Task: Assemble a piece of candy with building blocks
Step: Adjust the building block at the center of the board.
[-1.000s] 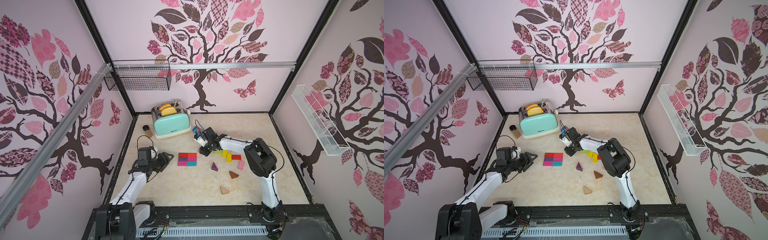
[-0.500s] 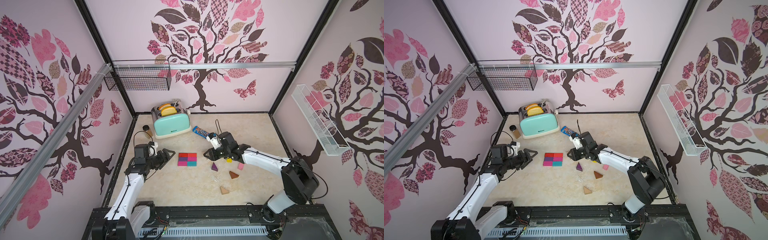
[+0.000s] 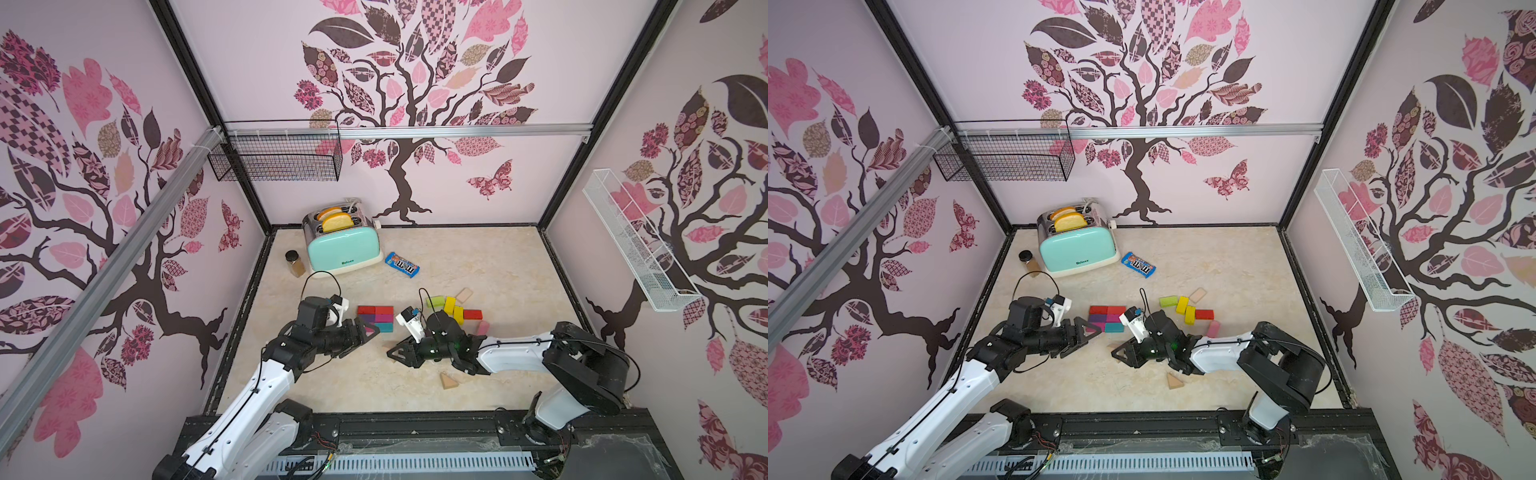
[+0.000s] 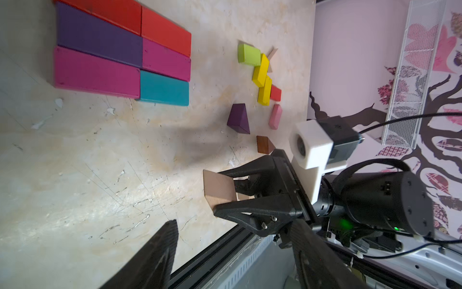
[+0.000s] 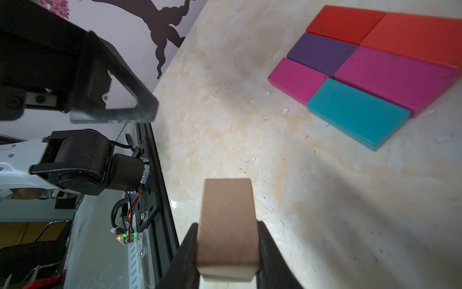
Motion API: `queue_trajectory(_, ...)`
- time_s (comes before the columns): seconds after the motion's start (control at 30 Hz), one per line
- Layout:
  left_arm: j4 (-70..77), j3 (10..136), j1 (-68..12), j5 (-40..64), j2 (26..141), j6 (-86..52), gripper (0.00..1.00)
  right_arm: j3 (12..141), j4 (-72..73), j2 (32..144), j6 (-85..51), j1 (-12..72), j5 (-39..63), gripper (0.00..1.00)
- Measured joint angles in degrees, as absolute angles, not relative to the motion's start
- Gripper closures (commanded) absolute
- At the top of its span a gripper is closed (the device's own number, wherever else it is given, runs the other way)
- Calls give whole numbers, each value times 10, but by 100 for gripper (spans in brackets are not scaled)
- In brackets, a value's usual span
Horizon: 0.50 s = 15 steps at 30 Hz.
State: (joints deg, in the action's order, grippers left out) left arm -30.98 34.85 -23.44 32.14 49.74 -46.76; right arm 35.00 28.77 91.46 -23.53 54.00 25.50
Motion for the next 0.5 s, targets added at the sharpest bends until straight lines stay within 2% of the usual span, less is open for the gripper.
queue_trajectory(0.2, -310, 348, -299, 280, 545, -485, 26, 353, 360, 922, -227, 546, 255, 93)
queue_trajectory(0.37, -290, 350, -312, 257, 575, -496, 27, 354, 373, 933, -216, 547, 258, 93)
queue_trajectory(0.5, -279, 353, -315, 253, 593, -497, 32, 354, 379, 936, -214, 548, 258, 92)
